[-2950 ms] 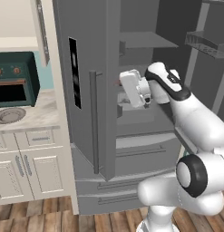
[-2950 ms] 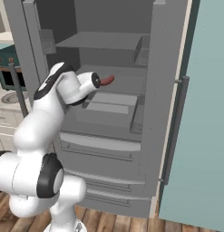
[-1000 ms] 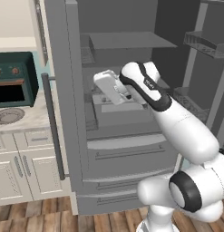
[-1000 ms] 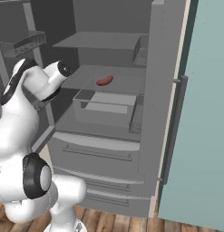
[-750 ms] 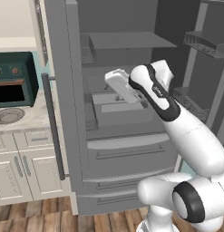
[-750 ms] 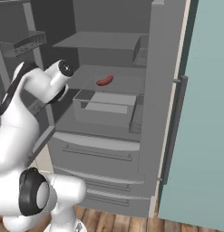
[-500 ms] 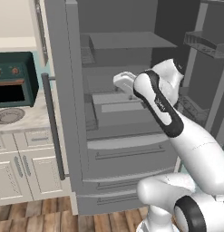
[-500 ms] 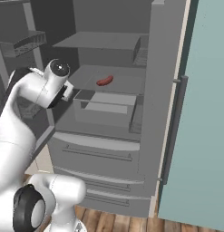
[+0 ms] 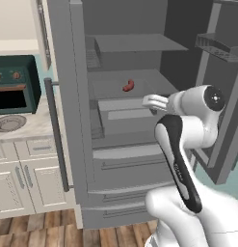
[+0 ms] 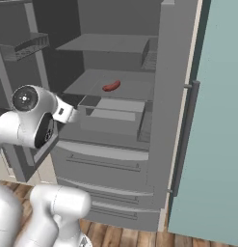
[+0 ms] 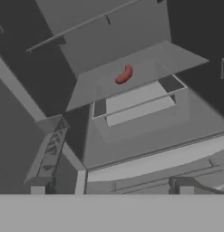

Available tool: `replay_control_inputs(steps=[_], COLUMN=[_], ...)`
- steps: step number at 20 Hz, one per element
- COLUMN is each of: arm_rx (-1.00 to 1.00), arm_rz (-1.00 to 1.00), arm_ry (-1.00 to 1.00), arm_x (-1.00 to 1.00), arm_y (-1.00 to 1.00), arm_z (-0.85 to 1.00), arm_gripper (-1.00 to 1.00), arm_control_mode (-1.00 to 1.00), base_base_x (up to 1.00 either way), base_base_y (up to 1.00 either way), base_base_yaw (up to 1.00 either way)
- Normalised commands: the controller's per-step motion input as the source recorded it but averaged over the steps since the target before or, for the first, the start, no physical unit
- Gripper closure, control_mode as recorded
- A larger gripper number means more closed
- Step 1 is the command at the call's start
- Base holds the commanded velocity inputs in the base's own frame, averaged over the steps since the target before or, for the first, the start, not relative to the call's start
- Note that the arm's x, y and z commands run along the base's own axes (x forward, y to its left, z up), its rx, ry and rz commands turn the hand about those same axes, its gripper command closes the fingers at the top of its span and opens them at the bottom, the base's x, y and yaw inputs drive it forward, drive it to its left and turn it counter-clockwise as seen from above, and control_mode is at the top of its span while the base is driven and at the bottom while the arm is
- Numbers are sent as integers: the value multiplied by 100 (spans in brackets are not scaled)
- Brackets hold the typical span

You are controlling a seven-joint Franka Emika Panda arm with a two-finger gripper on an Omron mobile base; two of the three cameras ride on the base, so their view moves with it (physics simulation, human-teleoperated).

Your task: Move the hot dog bun to the plate on the dining table and place the condiment next to that plate. Then navigate to the fridge and take the sausage and place it on the plate as well.

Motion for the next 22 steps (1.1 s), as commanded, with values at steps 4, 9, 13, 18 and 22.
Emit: replay_control_inputs(steps=[4, 9, 13, 18, 22], arm_rx=[-6, -5, 0, -1, -6], arm_rz=[-30, -24, -2, 1, 11], arm_ry=[-13, 0, -4, 0, 0], arm_x=[-100, -84, -18, -15, -27], arm_y=[-47, -43, -20, -23, -4], arm_z=[8, 15, 0, 0, -4], arm_gripper=[-100, -100, -100, -100, -100], arm_control_mode=[-100, -100, -100, -100, -100], base_base_x=[0, 0, 0, 0, 0], base_base_y=[0, 0, 0, 0, 0], base_base_yaw=[0, 0, 0, 0, 0])
